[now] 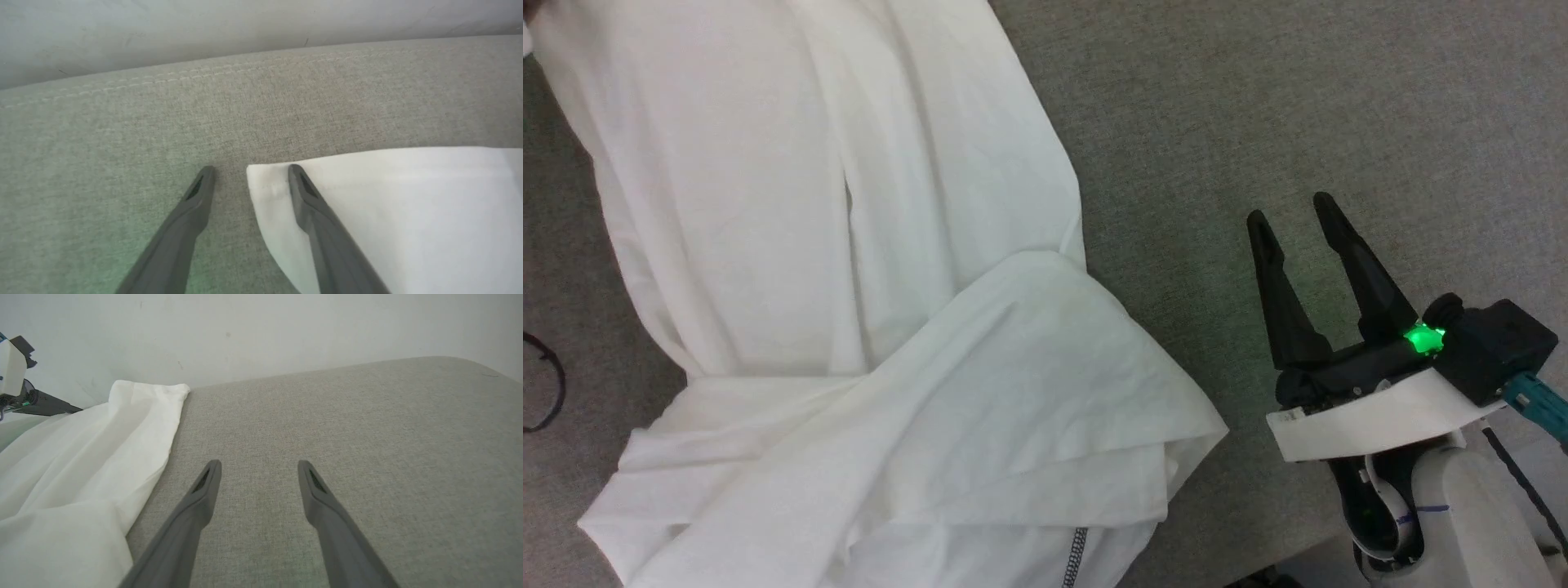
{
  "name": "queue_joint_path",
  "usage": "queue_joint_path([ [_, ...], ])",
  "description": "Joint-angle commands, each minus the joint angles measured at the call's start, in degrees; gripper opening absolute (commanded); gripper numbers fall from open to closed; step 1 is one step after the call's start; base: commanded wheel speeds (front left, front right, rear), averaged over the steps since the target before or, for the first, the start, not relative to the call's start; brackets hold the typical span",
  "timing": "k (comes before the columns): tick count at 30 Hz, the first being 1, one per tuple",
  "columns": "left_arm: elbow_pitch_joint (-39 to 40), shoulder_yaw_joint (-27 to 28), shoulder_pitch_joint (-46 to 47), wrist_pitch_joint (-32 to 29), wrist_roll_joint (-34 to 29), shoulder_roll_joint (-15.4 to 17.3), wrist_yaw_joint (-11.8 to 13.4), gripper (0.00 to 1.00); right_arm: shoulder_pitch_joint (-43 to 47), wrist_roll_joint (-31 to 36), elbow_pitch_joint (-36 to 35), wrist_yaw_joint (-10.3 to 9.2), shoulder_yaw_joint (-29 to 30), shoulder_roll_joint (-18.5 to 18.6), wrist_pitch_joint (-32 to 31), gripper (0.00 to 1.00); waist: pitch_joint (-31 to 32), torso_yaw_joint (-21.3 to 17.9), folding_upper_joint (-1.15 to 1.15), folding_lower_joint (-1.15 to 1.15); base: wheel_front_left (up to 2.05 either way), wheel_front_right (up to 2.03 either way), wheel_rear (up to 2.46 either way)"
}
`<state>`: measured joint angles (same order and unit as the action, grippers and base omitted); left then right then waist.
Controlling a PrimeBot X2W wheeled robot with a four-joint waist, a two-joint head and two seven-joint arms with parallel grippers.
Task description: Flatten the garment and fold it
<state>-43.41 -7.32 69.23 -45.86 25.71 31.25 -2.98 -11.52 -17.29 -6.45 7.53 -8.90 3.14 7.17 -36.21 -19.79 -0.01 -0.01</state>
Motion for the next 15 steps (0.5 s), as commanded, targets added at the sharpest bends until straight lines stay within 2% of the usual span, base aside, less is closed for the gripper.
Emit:
queue_joint_path([
  [1, -3.03, -1.54, -3.63, -3.57, 0.27, -1.19, -0.57, 0.00, -1.12, -0.66, 0.19, -0.04, 0.01, -0.24, 0.22, 1.00, -0.85, -0.76, 0.01, 0.01, 0.00, 0.00, 0.00],
  [5, -3.80, -3.38, -4.74, -12.02, 0.65, -1.81, -0.54, 0.00, -2.32, -0.87, 0.74, -0.04, -0.53, -0.23, -0.56, 1.00, -0.76, -0.26, 0.01, 0.01, 0.00, 0.00, 0.00],
  [8, -1.97, -3.80, -5.21, -14.03, 0.94, -2.18, -0.19, 0.00, -4.22, -1.20, 1.20, -0.04, -0.84, 0.45, -1.21, 1.00, -0.72, 0.11, 0.01, 0.01, 0.00, 0.00, 0.00],
  [11, 0.91, -4.17, -5.65, -11.26, 0.31, -2.09, -0.14, 0.00, -7.68, -3.43, 2.34, -0.04, -1.17, 1.58, -2.37, 1.00, -0.44, 0.80, 0.01, 0.01, 0.00, 0.00, 0.00],
  [15, 4.09, -4.79, -5.48, -4.13, -1.27, -2.39, -0.10, 0.00, -15.89, -8.54, 7.10, -0.04, -1.65, 3.56, -5.72, 1.00, 0.32, 2.70, 0.01, 0.01, 0.00, 0.00, 0.00],
])
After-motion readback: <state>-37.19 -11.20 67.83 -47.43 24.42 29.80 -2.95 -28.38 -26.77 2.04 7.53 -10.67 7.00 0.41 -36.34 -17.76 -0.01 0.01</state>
